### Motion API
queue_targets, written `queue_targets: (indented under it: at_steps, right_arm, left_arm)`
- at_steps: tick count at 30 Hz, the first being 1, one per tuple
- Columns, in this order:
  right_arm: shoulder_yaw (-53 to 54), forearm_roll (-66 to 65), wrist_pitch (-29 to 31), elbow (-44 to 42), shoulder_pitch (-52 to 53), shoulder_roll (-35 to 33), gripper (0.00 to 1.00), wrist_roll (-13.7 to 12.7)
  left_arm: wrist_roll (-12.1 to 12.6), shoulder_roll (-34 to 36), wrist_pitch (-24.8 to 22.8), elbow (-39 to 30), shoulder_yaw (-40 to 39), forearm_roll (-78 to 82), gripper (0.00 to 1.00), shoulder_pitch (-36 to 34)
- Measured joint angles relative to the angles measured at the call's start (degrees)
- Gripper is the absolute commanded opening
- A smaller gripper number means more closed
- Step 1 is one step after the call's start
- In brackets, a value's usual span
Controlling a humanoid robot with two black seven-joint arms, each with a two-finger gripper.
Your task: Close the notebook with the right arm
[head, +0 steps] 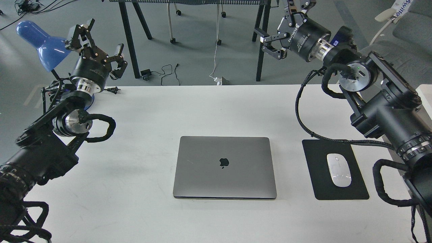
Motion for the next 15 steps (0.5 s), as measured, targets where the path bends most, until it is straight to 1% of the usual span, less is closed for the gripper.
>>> queue_targets:
  at_steps: [5,10,15]
  right_arm:
    - [6.92,5.25,-0.18,0.01,-2.36,0.3,1.0,0.0]
    - [8.31,12.95,-1.03,0.02,-3.9,0.34,1.0,0.0]
    - [8.43,15.16,-1.16,0.32,-7.07,0.51,1.0,0.0]
  left_arm:
    - [0.0,0.0,0.0,0.0,0.0,0.0,1.0,-0.03]
    - [0.0,0.0,0.0,0.0,0.0,0.0,1.0,-0.05]
    - [0.0,0.0,0.0,0.0,0.0,0.0,1.0,-0.05]
